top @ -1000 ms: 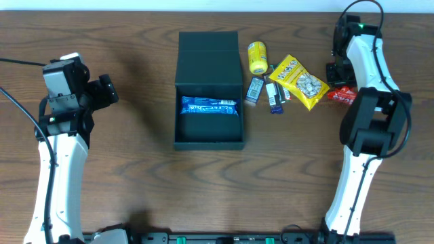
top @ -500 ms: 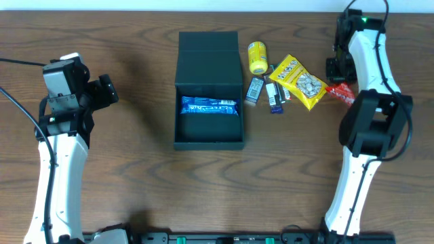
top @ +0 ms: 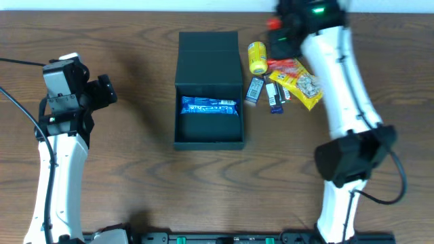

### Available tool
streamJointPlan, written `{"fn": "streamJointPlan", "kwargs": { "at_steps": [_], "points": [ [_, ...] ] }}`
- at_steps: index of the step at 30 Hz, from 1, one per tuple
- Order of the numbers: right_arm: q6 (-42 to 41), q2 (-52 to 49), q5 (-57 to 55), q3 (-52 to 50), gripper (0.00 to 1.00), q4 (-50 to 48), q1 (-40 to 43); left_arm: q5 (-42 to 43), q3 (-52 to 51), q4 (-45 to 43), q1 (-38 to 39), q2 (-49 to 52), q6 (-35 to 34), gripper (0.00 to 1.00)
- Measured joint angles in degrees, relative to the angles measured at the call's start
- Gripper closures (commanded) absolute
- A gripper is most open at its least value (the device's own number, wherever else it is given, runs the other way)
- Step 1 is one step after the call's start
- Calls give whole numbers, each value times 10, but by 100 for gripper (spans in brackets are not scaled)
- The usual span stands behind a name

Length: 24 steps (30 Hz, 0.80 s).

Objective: Pack container
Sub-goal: 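Carry the red bag leftward and lower it into the black box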

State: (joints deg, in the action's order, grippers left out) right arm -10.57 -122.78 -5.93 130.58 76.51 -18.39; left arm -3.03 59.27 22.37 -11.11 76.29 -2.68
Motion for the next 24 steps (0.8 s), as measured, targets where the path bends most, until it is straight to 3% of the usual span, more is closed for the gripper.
{"fn": "streamJointPlan", "kwargs": {
  "at_steps": [9,18,24],
  "points": [
    [-102,-22,23,-1,98,-5,-167,-10,0,-25,-17,0,30,5],
    [-173,-96,42,-2,99,-5,-233,227,0,-25,-53,0,199,5],
    [-200,-122,57,-3,99,4,-245,303,0,-3,-69,0,282,5]
  ]
}}
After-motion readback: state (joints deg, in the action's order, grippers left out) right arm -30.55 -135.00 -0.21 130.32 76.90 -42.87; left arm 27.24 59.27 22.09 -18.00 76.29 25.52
